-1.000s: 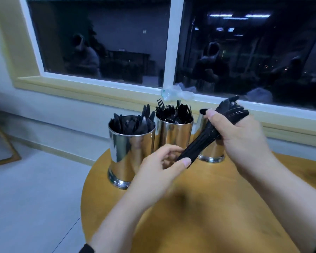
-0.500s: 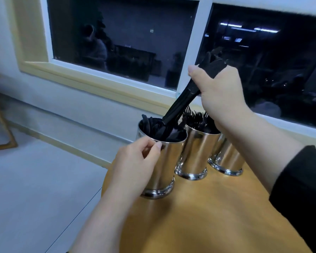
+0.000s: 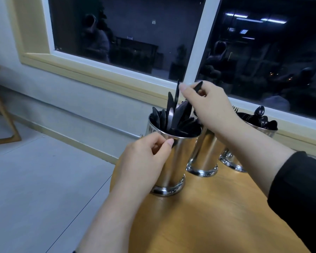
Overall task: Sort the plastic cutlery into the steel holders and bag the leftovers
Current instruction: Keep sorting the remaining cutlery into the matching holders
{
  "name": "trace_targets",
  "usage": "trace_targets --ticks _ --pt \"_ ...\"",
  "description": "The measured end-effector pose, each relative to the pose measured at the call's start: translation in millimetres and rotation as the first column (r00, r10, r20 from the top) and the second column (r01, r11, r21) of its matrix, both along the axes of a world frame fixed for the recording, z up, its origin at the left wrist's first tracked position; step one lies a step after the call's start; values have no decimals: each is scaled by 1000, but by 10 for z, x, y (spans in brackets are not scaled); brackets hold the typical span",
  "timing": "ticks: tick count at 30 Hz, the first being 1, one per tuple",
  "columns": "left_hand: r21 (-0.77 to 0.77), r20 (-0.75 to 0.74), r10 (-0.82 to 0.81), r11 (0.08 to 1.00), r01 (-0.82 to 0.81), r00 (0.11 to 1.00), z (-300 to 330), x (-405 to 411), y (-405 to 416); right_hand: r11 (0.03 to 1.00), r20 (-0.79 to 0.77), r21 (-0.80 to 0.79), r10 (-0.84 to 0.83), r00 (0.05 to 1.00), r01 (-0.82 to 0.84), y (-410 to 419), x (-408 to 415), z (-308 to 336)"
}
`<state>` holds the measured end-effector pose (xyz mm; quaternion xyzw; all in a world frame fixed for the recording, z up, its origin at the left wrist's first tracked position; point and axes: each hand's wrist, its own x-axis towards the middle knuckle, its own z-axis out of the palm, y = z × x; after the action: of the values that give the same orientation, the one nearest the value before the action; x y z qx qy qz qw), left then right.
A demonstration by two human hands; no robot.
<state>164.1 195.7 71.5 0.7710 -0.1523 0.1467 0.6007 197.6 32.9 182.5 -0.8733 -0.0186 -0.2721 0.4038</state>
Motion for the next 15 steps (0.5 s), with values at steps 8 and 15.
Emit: trace_targets --ticks 8,15 --pt "1 21 2 1000 -2 1000 -16 -25 -28 902 -59 -432 -10 998 -16 -1 6 22" --pt "9 33 -3 1000 3 999 -31 -15 -32 892 -44 -452 -8 999 -13 -40 22 76"
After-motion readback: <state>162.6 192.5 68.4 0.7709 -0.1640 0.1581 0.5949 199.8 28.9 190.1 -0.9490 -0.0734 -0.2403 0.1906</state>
